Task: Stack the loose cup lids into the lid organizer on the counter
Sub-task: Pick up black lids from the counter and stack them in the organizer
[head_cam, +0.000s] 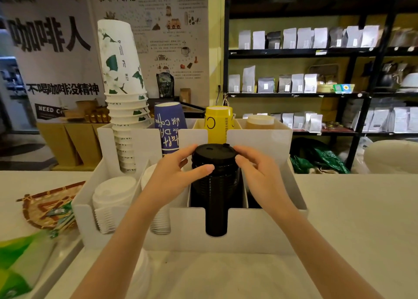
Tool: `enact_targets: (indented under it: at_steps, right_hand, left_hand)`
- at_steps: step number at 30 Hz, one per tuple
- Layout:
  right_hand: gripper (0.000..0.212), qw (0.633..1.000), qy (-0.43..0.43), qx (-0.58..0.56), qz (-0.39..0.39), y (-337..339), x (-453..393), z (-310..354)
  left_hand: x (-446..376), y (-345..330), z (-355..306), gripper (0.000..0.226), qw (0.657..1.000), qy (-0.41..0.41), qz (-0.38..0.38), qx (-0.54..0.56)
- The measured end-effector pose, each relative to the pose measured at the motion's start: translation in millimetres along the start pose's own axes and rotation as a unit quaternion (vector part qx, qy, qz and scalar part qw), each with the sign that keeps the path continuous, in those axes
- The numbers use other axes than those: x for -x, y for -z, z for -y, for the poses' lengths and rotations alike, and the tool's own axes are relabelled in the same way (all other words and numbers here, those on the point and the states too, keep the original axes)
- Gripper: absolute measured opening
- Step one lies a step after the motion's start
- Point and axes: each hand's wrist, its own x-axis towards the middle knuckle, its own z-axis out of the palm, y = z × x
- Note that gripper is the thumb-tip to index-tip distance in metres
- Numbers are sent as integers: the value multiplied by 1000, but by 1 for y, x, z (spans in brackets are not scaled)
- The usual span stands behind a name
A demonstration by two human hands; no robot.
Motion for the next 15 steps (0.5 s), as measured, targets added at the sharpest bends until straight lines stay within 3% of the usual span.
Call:
enact_targets:
  at_steps: [8, 15]
  right_hand:
    - [25, 998, 28, 50, -40, 0, 1, -5]
    - [24, 996, 37, 75, -37, -1, 4, -5]
  left_hand:
    - [-4, -6, 4, 63, 1000, 18, 3, -3]
    - [-2, -5, 0, 44, 999, 9, -13, -30]
